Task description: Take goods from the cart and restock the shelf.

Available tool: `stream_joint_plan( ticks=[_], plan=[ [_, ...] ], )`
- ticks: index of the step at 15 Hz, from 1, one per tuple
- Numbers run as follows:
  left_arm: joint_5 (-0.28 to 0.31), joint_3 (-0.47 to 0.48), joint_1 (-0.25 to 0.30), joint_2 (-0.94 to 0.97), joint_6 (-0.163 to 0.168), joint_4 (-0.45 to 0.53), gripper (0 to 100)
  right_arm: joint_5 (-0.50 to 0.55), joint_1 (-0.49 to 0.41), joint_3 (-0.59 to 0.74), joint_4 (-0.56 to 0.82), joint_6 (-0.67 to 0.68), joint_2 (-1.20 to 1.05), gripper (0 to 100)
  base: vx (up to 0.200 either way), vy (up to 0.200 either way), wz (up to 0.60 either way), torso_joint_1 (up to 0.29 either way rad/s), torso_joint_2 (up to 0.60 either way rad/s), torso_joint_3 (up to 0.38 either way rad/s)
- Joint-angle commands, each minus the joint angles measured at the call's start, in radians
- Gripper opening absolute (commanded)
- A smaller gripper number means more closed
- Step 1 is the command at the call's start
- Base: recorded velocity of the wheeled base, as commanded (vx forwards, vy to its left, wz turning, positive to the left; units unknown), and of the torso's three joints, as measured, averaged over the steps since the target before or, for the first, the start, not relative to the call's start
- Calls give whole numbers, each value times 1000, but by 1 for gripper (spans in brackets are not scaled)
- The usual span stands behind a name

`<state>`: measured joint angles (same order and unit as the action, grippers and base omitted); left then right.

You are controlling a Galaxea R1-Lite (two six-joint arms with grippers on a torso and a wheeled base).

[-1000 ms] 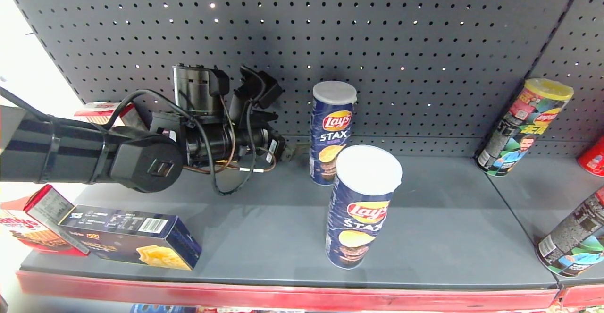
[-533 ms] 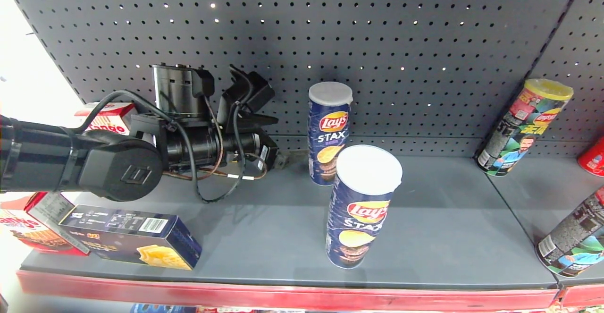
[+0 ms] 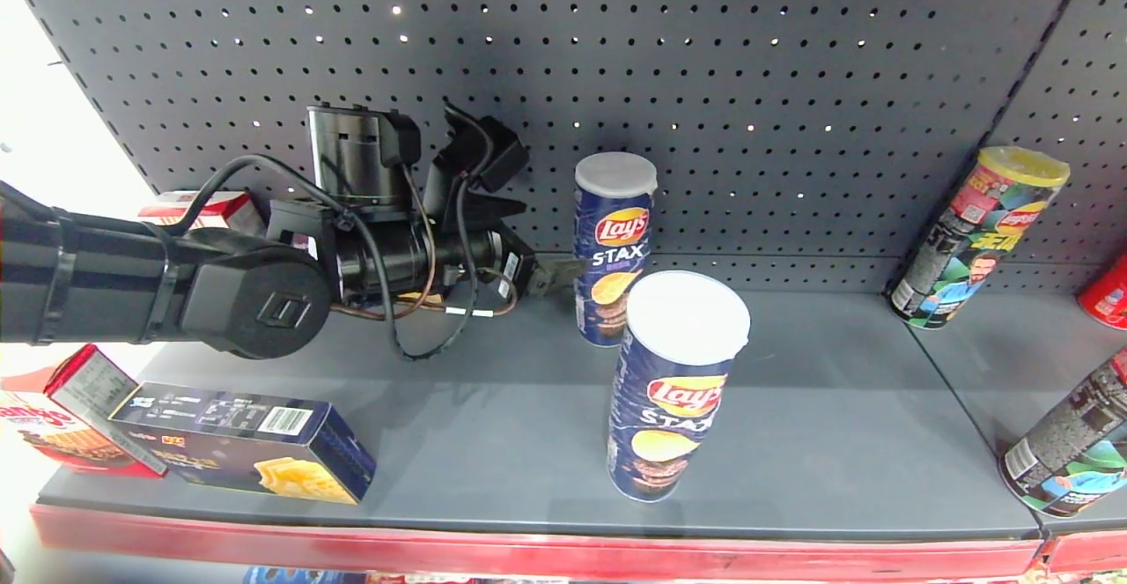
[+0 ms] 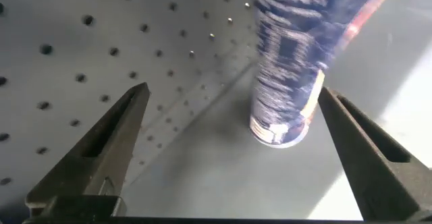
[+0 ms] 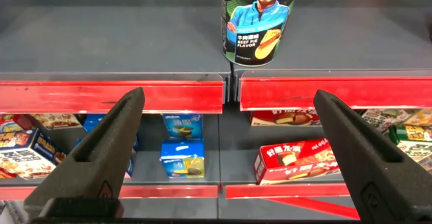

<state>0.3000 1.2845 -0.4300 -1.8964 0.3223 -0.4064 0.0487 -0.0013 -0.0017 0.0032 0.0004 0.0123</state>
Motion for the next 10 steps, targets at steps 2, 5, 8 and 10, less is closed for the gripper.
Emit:
stream_joint_plan(
  ticks=[2, 5, 8, 10],
  plan=[
    [-4, 10, 7, -23, 0, 0, 100, 0, 0, 0, 0, 0, 1, 100, 0, 0, 0, 0, 0, 0],
    [-9, 10, 13, -24, -2, 0, 100, 0, 0, 0, 0, 0, 1, 100, 0, 0, 0, 0, 0, 0],
    [-10, 10, 20, -26, -2, 0, 100, 0, 0, 0, 0, 1, 1, 100, 0, 0, 0, 0, 0, 0],
    [-19, 9, 28, -35, -2, -2, 100, 0, 0, 0, 0, 1, 1, 100, 0, 0, 0, 0, 0, 0]
  ],
)
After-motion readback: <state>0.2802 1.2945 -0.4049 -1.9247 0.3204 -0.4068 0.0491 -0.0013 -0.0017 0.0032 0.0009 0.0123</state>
